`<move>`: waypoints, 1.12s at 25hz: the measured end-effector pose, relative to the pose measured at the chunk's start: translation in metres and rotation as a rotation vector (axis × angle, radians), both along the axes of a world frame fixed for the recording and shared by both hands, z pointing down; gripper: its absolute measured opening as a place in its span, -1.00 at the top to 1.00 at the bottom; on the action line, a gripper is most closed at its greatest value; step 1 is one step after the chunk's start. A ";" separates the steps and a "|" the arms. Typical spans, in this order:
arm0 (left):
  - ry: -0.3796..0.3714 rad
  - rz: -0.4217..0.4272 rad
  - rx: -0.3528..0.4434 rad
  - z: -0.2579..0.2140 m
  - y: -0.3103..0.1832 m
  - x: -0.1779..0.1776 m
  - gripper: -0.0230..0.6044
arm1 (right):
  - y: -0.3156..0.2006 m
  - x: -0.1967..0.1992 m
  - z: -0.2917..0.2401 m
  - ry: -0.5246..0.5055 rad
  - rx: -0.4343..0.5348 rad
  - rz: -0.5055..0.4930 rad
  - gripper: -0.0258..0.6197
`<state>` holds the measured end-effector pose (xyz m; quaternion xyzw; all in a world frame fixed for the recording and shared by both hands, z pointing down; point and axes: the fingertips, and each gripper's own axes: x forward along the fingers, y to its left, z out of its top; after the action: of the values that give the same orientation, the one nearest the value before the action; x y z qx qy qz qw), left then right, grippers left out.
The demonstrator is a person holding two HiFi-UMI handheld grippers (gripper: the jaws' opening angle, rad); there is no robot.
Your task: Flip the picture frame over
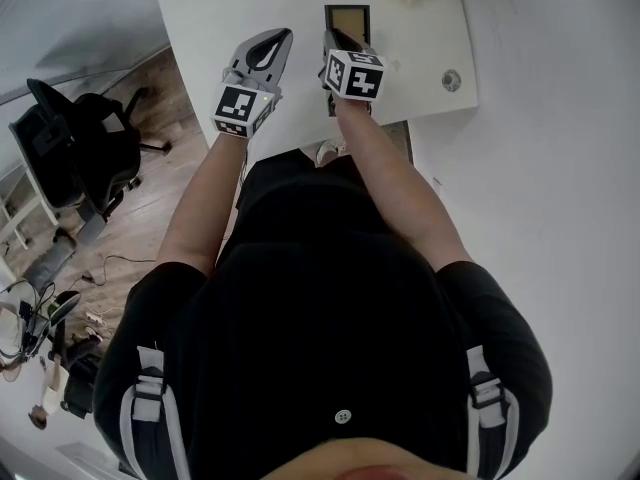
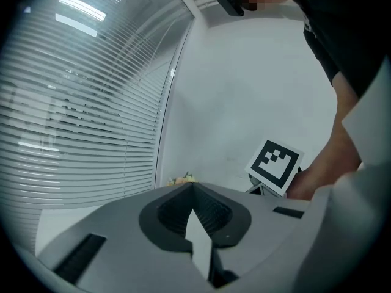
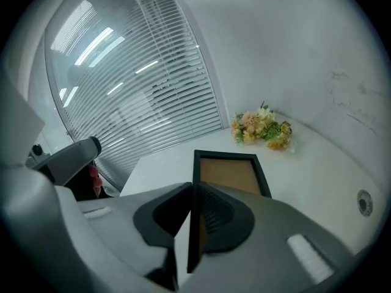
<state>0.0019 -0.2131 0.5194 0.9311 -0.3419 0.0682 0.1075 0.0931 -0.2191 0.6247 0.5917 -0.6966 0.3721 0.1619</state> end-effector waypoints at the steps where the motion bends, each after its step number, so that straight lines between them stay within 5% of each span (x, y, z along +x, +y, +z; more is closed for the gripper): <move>1: 0.000 -0.001 0.003 -0.002 0.002 0.002 0.91 | 0.001 0.001 -0.003 -0.018 0.001 -0.001 0.76; 10: 0.007 -0.016 0.021 -0.014 0.013 0.013 0.91 | 0.016 0.003 -0.012 -0.268 -0.063 0.019 0.76; 19: -0.007 -0.040 0.002 -0.003 0.019 0.011 0.91 | 0.015 0.006 -0.011 -0.404 -0.075 0.009 0.76; 28: -0.004 -0.062 -0.003 0.000 0.017 0.008 0.91 | 0.012 -0.008 -0.017 -0.674 -0.100 -0.018 0.76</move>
<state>0.0100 -0.1965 0.5197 0.9198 -0.3705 0.0673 0.1105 0.0851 -0.2070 0.6077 0.4207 -0.6970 0.5789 -0.0456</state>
